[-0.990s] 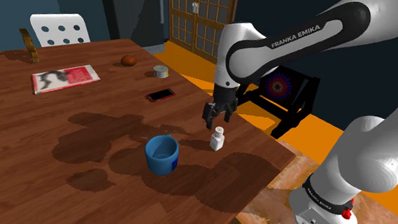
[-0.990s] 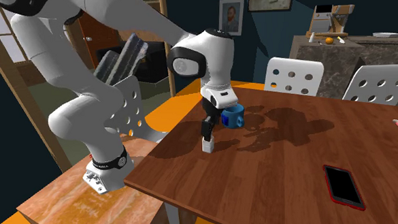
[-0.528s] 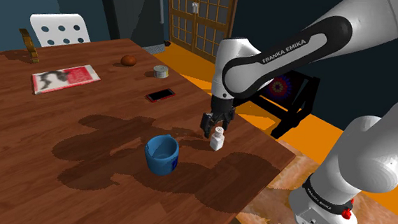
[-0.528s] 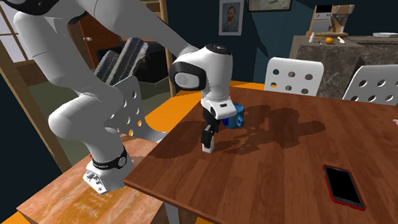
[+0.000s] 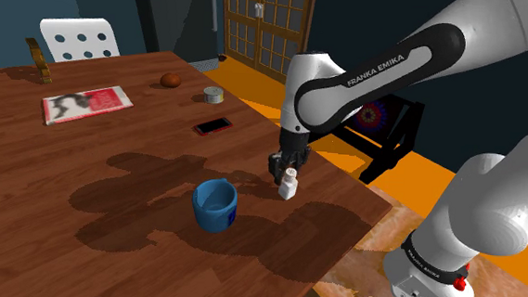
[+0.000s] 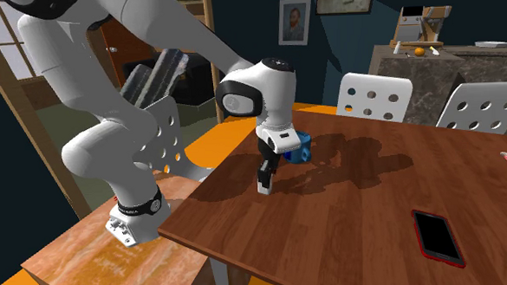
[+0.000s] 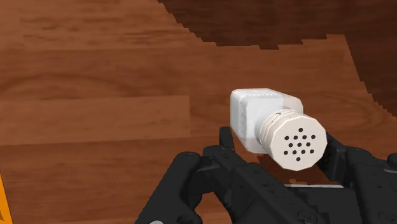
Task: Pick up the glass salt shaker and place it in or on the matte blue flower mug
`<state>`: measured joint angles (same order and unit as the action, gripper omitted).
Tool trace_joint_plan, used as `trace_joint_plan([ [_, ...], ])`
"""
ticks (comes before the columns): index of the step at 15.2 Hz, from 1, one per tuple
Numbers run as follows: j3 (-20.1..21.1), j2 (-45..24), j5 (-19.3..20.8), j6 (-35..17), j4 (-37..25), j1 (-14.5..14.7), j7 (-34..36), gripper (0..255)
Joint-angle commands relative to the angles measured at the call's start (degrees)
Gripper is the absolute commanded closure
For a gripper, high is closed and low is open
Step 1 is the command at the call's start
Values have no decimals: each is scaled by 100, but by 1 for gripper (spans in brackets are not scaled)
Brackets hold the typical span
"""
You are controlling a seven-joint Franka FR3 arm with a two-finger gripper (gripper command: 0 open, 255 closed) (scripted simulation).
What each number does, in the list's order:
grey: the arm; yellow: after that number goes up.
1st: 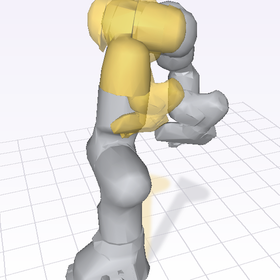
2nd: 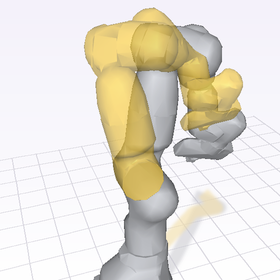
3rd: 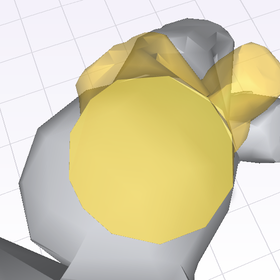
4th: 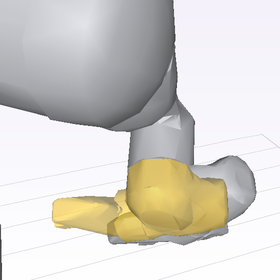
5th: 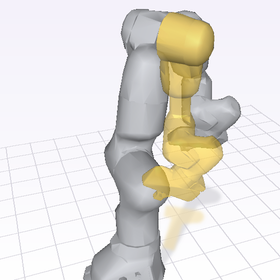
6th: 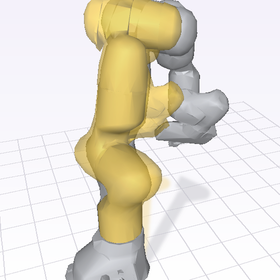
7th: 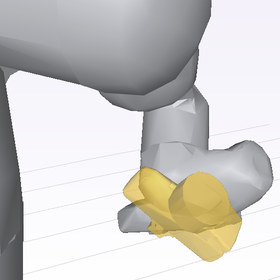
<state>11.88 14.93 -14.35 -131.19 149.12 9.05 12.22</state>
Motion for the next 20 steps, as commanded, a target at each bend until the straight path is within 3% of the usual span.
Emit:
trace_joint_plan([
  [1, 0, 0, 0, 0, 0, 0, 0, 255],
  [9, 0, -1, 0, -1, 1, 1, 0, 255],
  [20, -73, 557, 80, 980, -428, -22, 110, 255],
])
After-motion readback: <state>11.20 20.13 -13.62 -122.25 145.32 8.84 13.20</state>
